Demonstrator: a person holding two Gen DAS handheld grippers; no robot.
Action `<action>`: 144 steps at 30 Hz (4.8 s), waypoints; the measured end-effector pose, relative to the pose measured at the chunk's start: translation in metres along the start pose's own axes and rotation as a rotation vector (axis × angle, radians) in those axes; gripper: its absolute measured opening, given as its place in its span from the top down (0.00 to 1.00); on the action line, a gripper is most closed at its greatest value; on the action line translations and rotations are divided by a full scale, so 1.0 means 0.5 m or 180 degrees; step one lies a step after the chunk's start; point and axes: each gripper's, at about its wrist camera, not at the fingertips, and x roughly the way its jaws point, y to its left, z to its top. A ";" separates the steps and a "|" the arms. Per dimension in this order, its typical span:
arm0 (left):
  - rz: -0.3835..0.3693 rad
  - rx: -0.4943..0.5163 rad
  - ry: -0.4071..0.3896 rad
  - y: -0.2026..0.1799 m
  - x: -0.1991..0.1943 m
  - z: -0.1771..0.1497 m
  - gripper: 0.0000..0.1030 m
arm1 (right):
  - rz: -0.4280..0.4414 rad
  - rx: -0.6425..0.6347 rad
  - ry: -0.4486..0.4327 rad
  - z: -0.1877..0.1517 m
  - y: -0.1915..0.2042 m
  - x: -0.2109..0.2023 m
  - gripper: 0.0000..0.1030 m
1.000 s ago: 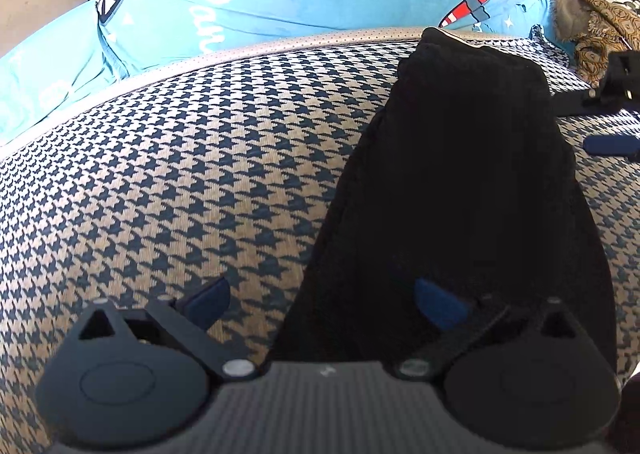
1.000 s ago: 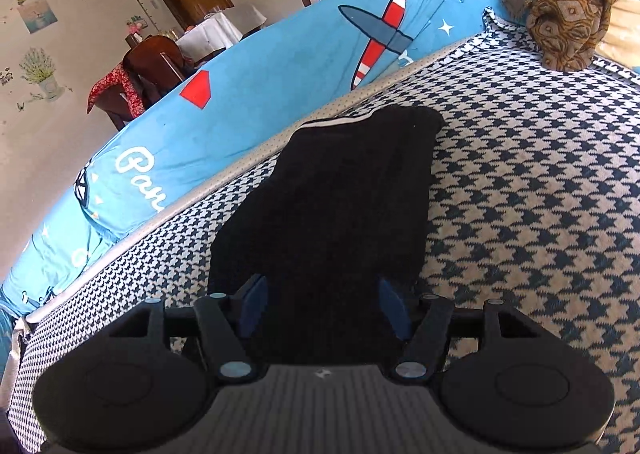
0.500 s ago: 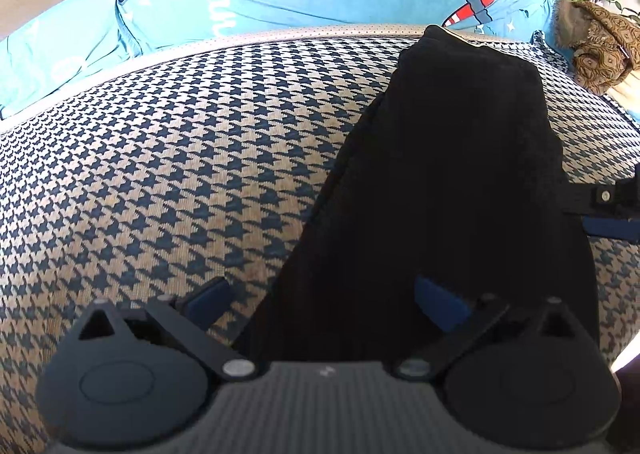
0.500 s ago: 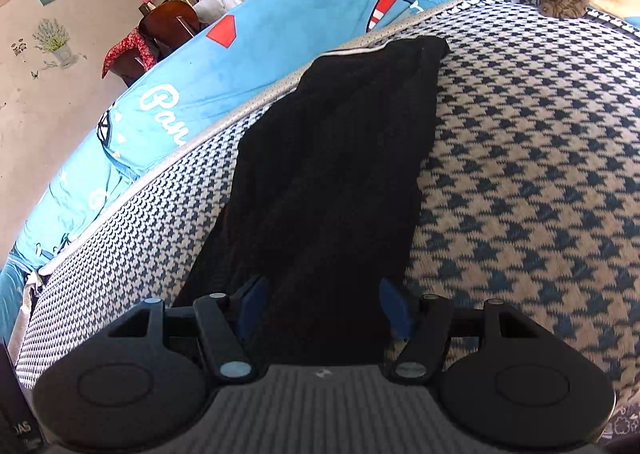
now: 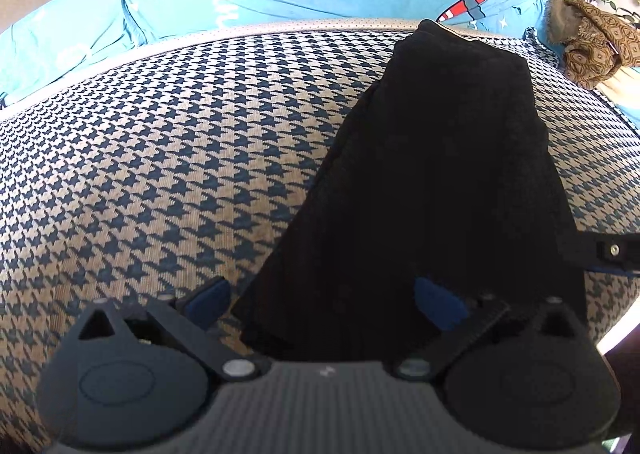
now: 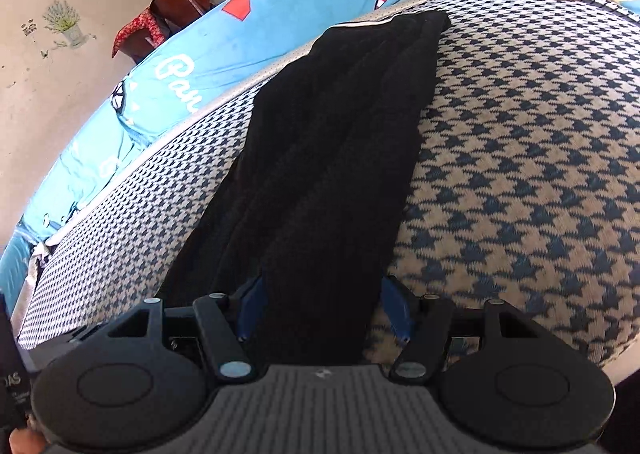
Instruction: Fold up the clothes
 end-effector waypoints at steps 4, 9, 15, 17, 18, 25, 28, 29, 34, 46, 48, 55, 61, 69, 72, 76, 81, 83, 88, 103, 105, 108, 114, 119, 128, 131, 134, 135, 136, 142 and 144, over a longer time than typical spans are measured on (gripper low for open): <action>-0.0025 -0.0013 0.0003 0.004 -0.012 -0.011 0.00 | 0.0077 0.0025 0.0062 -0.024 -0.005 -0.018 0.38; -0.0130 -0.0106 -0.0007 0.017 -0.030 -0.026 0.00 | 0.0106 0.0101 0.0176 -0.058 -0.013 -0.033 0.38; -0.0324 -0.0232 -0.0036 0.032 -0.051 -0.039 0.00 | 0.0174 0.0264 0.0265 -0.068 -0.024 -0.030 0.38; -0.0375 -0.0266 -0.0042 0.036 -0.055 -0.043 0.00 | 0.0244 0.0348 0.0310 -0.069 -0.028 -0.026 0.37; -0.0404 -0.0286 -0.0044 0.038 -0.057 -0.044 0.00 | 0.0293 0.0387 0.0349 -0.071 -0.029 -0.022 0.37; -0.0559 -0.0347 -0.0017 0.047 -0.067 -0.057 0.00 | 0.0392 0.0303 0.0359 -0.081 -0.008 -0.010 0.29; -0.0606 -0.0330 0.0006 0.047 -0.072 -0.065 0.00 | 0.0458 0.0283 0.0349 -0.083 -0.001 -0.006 0.33; -0.0615 -0.0323 0.0012 0.046 -0.073 -0.068 0.00 | 0.0488 0.0288 0.0350 -0.084 0.001 -0.004 0.35; -0.0662 -0.0341 0.0015 0.047 -0.076 -0.070 0.00 | 0.0471 0.0291 0.0300 -0.084 0.012 0.003 0.41; -0.0876 -0.0332 0.0013 0.037 -0.068 -0.063 0.00 | 0.0768 0.0537 -0.0026 -0.061 0.018 0.001 0.85; -0.0957 -0.0376 -0.0003 0.035 -0.062 -0.058 0.00 | 0.0795 0.0583 -0.0090 -0.056 0.016 -0.001 0.85; -0.1258 -0.0483 -0.0001 0.027 -0.035 -0.032 0.00 | 0.0772 0.0770 -0.0265 -0.042 -0.010 -0.018 0.87; -0.1465 -0.0733 0.0022 0.048 -0.014 -0.006 0.00 | 0.0270 0.0402 -0.0191 -0.065 0.006 -0.044 0.82; -0.1472 -0.0751 0.0000 0.056 -0.008 0.008 0.00 | 0.0311 -0.0565 -0.0475 -0.098 0.084 -0.093 0.60; -0.1466 -0.0725 -0.0013 0.055 -0.007 0.013 0.00 | 0.0350 -0.1011 -0.0353 -0.121 0.120 -0.081 0.59; -0.1482 -0.0710 -0.0016 0.058 -0.007 0.023 0.00 | 0.0369 -0.1403 -0.0238 -0.149 0.148 -0.059 0.54; -0.1506 -0.0701 -0.0008 0.060 -0.003 0.031 0.00 | 0.0343 -0.1625 -0.0177 -0.166 0.170 -0.031 0.44; -0.1515 -0.0696 -0.0001 0.060 -0.002 0.033 0.00 | 0.0338 -0.1681 -0.0149 -0.170 0.179 -0.019 0.42; -0.1534 -0.0681 0.0020 0.061 0.000 0.036 0.00 | 0.0284 -0.1885 -0.0082 -0.189 0.205 0.013 0.38; -0.1631 -0.0716 0.0152 0.072 -0.007 0.023 0.00 | -0.0163 -0.1967 -0.0412 -0.180 0.214 0.064 0.84; -0.1640 -0.0696 0.0191 0.066 -0.003 0.020 0.00 | -0.0102 -0.1786 -0.0392 -0.169 0.201 0.060 0.86; -0.1667 -0.0739 0.0220 0.060 0.007 0.022 0.00 | -0.0041 -0.1635 -0.0431 -0.161 0.189 0.051 0.88; -0.1737 -0.0722 0.0255 0.039 0.040 0.053 0.00 | 0.0126 -0.1248 -0.0425 -0.143 0.157 0.037 0.89; -0.1694 -0.0687 0.0225 0.036 0.061 0.071 0.12 | 0.0102 -0.1328 -0.0495 -0.148 0.158 0.028 0.89; -0.1440 -0.0649 0.0143 0.043 0.068 0.078 0.51 | -0.0117 -0.1563 -0.0363 -0.153 0.180 0.047 0.79; -0.1412 -0.0642 0.0139 0.043 0.066 0.078 0.54 | -0.0083 -0.1626 -0.0302 -0.161 0.182 0.047 0.59; -0.1405 -0.0638 0.0146 0.042 0.066 0.079 0.54 | -0.0046 -0.1736 -0.0308 -0.173 0.189 0.045 0.52; -0.1399 -0.0632 0.0150 0.042 0.066 0.079 0.54 | -0.0077 -0.1786 -0.0309 -0.176 0.192 0.048 0.48; -0.1393 -0.0628 0.0156 0.042 0.066 0.079 0.54 | -0.0112 -0.1823 -0.0307 -0.179 0.194 0.052 0.47; -0.1317 -0.0563 0.0177 0.039 0.065 0.079 0.55 | -0.0220 -0.1876 -0.0402 -0.180 0.200 0.070 0.48; -0.1247 -0.0524 0.0181 0.039 0.064 0.080 0.72 | -0.0238 -0.1865 -0.0428 -0.178 0.202 0.071 0.64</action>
